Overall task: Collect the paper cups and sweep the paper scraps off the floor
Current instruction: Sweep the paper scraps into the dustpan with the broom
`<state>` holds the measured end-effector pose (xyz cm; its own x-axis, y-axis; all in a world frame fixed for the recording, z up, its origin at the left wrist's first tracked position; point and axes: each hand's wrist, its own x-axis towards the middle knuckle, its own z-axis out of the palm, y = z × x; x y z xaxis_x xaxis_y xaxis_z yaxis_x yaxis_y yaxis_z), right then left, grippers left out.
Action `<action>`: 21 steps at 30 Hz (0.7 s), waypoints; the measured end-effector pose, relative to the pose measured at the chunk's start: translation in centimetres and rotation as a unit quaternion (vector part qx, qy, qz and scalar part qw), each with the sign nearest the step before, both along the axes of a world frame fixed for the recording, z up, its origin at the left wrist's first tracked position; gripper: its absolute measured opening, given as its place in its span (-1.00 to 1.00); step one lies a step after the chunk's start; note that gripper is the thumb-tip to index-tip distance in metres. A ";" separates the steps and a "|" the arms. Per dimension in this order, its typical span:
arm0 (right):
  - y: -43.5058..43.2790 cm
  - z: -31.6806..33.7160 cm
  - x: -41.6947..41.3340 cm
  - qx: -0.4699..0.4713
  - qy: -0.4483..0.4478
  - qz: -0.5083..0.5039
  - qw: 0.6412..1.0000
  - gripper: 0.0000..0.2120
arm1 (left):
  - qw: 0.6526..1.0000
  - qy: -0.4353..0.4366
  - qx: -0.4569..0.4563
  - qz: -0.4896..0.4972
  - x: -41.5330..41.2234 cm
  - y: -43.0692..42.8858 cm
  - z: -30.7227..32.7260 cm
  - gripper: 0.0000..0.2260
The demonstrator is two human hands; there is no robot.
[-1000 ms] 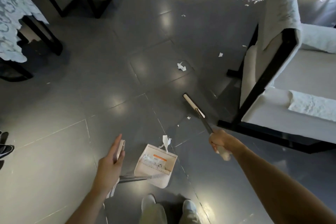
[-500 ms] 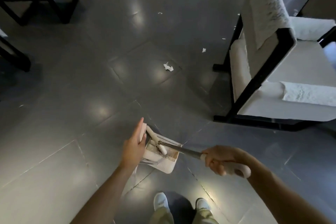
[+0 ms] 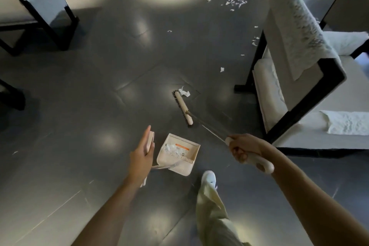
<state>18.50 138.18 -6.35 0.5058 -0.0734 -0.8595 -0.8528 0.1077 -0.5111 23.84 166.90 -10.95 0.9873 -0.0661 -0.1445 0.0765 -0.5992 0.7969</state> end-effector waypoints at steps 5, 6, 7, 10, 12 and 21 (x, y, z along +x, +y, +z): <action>-3.5 -2.5 10.5 -0.018 -0.047 -0.023 0.998 -0.74 | 0.999 -0.027 0.013 0.016 10.1 -2.9 0.4 -0.55; -4.2 -2.6 12.4 -0.022 -0.051 -0.026 0.998 -0.81 | 0.999 -0.033 0.014 0.018 12.3 -3.3 0.3 -0.55; -4.9 -2.7 14.4 -0.033 -0.056 -0.026 0.998 -0.82 | 0.999 -0.046 0.016 0.015 14.4 -3.8 0.5 -0.55; -7.1 -3.4 20.6 -0.076 -0.057 -0.021 0.995 -0.87 | 0.998 -0.052 0.036 0.016 20.7 -4.5 0.6 -0.55; -8.1 -3.7 24.4 -0.096 -0.047 -0.002 0.994 -0.92 | 0.998 -0.044 0.043 0.016 24.8 -4.7 1.0 -0.56; -10.1 -7.4 39.3 -0.126 0.026 -0.007 0.992 -0.81 | 0.998 -0.007 0.043 -0.041 43.4 -7.4 -0.2 -0.55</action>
<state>57.81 128.04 -13.73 0.4589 -0.2959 -0.8378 -0.8779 -0.0059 -0.4788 67.20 159.52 -11.14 0.9812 -0.1343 -0.1385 0.0134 -0.6686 0.7435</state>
